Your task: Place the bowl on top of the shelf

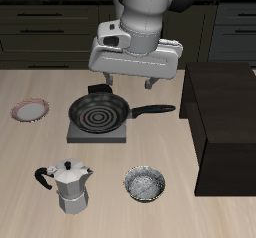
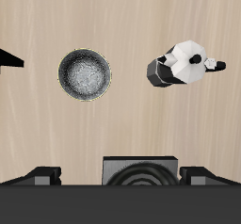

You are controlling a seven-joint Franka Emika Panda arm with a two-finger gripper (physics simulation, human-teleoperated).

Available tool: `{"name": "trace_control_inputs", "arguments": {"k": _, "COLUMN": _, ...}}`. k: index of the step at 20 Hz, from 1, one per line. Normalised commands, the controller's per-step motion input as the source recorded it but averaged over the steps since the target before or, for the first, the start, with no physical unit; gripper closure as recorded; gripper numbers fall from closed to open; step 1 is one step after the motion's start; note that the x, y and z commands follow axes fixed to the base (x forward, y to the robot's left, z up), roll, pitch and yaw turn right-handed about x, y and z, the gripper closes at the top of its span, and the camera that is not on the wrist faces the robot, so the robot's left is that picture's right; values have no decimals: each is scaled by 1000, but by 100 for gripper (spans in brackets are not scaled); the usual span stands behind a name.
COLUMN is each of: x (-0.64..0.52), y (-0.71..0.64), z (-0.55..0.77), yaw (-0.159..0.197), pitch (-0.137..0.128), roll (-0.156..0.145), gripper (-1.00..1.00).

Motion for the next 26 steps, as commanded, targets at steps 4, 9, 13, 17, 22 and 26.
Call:
{"name": "trace_control_inputs", "arguments": {"k": 4, "x": 251, "y": -65, "z": 12, "yaw": -18, "pitch": 8, "roll": -16, "gripper": -100}}
{"name": "trace_control_inputs", "arguments": {"k": 9, "x": 236, "y": 51, "z": 62, "yaw": 3, "pitch": -4, "roll": 19, "gripper": -100}}
{"name": "trace_control_inputs", "arguments": {"k": 13, "x": 185, "y": 56, "z": -5, "yaw": -7, "pitch": 13, "roll": 15, "gripper": -100}}
{"name": "trace_control_inputs", "arguments": {"k": 17, "x": 146, "y": 117, "z": -13, "yaw": 18, "pitch": 9, "roll": 78, "gripper": -100}}
{"name": "trace_control_inputs", "arguments": {"k": 22, "x": 136, "y": -8, "z": 30, "yaw": -4, "pitch": -19, "roll": 18, "gripper": -100}}
{"name": "trace_control_inputs", "arguments": {"k": 26, "x": 150, "y": -65, "z": 11, "yaw": 8, "pitch": 4, "roll": 71, "gripper": -100}}
